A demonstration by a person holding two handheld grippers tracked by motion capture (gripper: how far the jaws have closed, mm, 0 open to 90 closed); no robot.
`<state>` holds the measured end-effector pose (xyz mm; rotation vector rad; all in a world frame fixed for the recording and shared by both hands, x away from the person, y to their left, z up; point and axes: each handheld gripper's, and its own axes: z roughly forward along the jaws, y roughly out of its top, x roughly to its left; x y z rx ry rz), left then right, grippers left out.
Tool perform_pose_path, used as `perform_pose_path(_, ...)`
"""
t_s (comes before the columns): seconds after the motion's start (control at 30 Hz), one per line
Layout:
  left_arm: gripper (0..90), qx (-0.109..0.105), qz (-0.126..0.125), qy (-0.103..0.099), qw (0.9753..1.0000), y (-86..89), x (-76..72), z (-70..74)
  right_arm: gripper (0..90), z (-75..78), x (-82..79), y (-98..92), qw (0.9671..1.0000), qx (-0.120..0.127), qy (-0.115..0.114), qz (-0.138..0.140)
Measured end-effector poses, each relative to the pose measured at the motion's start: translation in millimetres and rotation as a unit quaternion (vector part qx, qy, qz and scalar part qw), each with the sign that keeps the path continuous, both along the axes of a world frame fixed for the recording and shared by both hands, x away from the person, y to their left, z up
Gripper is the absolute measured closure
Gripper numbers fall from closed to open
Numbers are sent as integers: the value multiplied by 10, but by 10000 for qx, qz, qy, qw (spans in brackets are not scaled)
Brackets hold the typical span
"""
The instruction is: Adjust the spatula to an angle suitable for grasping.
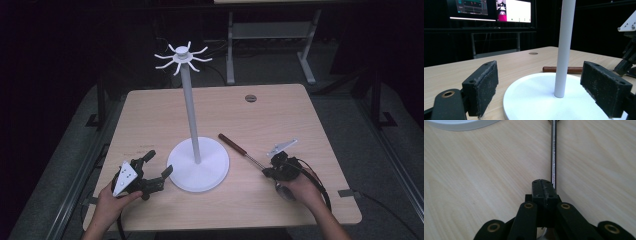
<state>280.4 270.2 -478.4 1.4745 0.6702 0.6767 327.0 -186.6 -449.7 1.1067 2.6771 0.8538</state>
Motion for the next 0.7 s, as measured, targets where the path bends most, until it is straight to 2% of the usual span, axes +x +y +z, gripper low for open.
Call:
perform_pose_path(0.33,140,-5,1,-2,10000,-6,0,1,897,3,81,-222,9995,19,-6,-312)
perform_pose_path(0.53,140,-2,-2,-14,10000,-8,-1,0,897,4,119,-297,9991,-33,-81,-418)
perform_pose_path(0.7,140,-8,-1,-5,10000,-9,-1,0,896,6,132,-343,9987,19,-100,-493)
